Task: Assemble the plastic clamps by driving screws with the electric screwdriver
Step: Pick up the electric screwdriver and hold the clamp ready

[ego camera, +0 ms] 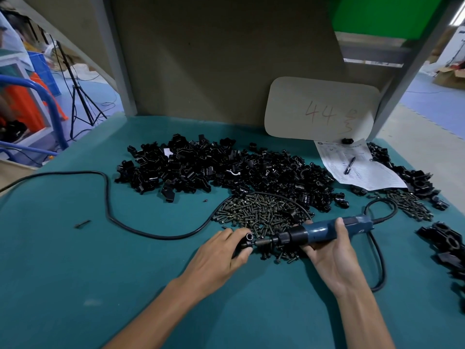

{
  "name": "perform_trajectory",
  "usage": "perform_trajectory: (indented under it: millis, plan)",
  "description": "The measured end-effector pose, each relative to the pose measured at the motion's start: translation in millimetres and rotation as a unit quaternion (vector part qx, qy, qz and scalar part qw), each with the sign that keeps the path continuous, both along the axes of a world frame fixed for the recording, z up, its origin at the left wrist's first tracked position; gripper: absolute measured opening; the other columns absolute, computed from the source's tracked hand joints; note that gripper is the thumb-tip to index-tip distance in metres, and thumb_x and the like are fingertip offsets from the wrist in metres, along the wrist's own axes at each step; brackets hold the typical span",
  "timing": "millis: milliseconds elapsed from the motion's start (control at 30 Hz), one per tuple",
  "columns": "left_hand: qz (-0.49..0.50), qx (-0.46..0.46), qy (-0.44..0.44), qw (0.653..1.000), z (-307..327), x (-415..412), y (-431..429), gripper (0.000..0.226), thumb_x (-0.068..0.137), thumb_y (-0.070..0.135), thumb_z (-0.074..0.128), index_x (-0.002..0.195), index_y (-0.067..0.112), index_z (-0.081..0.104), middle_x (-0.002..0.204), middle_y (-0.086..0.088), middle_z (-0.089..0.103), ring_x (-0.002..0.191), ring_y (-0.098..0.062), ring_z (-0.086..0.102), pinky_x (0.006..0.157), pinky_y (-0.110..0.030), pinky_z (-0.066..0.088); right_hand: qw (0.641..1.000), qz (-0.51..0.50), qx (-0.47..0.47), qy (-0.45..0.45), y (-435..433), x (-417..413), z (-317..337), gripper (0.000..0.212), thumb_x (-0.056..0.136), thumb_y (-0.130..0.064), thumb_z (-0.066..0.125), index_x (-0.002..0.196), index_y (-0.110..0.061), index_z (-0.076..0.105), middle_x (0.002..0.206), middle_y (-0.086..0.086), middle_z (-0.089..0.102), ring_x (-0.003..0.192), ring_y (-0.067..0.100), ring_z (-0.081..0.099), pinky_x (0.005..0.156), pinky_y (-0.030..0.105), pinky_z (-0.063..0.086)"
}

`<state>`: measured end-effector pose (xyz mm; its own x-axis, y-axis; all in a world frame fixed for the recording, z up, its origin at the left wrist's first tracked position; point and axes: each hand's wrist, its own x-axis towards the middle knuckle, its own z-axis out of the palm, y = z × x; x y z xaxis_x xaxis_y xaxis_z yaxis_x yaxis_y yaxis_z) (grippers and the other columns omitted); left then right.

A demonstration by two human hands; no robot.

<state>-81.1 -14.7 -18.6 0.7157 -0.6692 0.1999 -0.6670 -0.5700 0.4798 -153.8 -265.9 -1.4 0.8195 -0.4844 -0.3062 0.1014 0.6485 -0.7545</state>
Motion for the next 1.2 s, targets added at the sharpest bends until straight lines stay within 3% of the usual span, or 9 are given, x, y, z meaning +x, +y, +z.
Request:
perform_trajectory:
  millis: [533,1000,1200]
  plan:
    - [0.004,0.009,-0.009,1.000,0.8,-0.8,-1.1,0.039,0.103,0.059,0.024,0.136,0.040,0.034,0.104,0.016,0.045,0.093,-0.005,0.043,0.078,-0.025,0.042,1.000,0.005,-0.001,-0.005,2.4,-1.7,1.2,0.053,0.095,-0.057,0.049,0.130,-0.017,0.053,0.132,0.018,0.062,0.122,0.027,0.065,0.087,0.042,0.062]
    - [0.006,0.015,-0.019,1.000,-2.5,0.0,-1.9,0.039,0.103,0.061,0.023,0.135,0.041,0.033,0.104,0.016,0.045,0.092,-0.005,0.043,0.076,-0.025,0.042,1.000,0.006,0.002,-0.007,4.7,-3.0,3.1,0.053,0.097,-0.056,0.047,0.131,-0.015,0.053,0.131,0.018,0.063,0.119,0.027,0.066,0.078,0.038,0.064]
    - [0.007,0.037,-0.021,0.999,-1.7,-0.1,-2.5,0.045,0.101,0.062,0.017,0.138,0.039,0.031,0.109,0.014,0.045,0.095,-0.007,0.043,0.077,-0.026,0.042,1.000,0.006,0.008,-0.008,4.9,-3.5,3.8,0.053,0.095,-0.056,0.048,0.129,-0.015,0.054,0.135,0.020,0.061,0.120,0.027,0.066,0.082,0.039,0.064]
